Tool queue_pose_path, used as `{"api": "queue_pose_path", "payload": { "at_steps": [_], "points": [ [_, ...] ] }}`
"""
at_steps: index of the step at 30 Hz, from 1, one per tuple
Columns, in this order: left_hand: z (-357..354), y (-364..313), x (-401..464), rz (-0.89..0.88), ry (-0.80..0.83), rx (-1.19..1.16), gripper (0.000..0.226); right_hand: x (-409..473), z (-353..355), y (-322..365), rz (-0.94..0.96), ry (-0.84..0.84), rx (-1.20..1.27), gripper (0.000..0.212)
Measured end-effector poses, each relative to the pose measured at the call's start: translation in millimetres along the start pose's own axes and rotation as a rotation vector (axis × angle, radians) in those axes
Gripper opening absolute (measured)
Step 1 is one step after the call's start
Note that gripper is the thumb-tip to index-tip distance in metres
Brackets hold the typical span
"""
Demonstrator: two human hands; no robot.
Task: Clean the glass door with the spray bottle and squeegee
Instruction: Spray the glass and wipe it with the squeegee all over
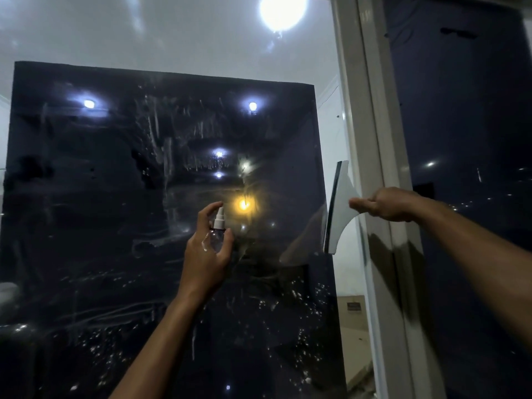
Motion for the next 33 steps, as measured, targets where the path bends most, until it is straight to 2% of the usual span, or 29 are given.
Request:
{"api": "queue_pose_path", "payload": {
  "at_steps": [2,5,7,9,12,18,23,26,29,31,33],
  "points": [
    [-2,-6,1,-0.004,0.007,-0.007,0.049,-1,-1,7,0.013,-0.053,0.084,0.075],
    [-4,-12,-1,-0.019,0.010,-0.006,0.048,-5,-8,24,0.023,-0.107,0.534,0.059],
    [-3,-14,-1,-0.018,0.012,-0.004,0.049,-3,-16,43,0.020,-0.086,0.795,0.049],
    [-5,-13,-1,-0.009,0.023,-0.011,0.049,-1,-28,60,-0.003,-0.044,0.980,0.045],
    [-10,-13,-4,-0.011,0.030,-0.033,0.049,-4,-52,74,-0.073,-0.075,1.124,0.048],
    [-18,-4,-15,0.030,0.029,-0.048,0.049,-54,-149,71,-0.216,-0.068,1.152,0.053],
    [-20,1,-32,0.037,0.038,-0.055,0.050,-119,-241,48,-0.309,0.061,1.184,0.052],
    [-16,5,-44,0.051,0.041,-0.053,0.049,-142,-263,38,-0.321,0.093,1.221,0.053],
    [-10,7,-53,0.059,0.049,-0.028,0.049,-137,-248,35,-0.244,-0.073,1.088,0.057],
    [-5,9,-53,0.070,0.046,-0.019,0.049,-124,-226,43,-0.122,-0.181,0.893,0.059],
    [-1,9,-52,0.079,0.046,-0.013,0.049,-109,-204,61,0.055,-0.193,0.789,0.059]
  ]
}}
Point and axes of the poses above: each hand's wrist, its own x-axis towards the middle knuckle, its own z-axis out of the back of the hand, y = z × x, the point moved 5 cm from there along x, towards the middle knuckle, and after that the axes turned 5 degrees about x, right-handed, at the moved point
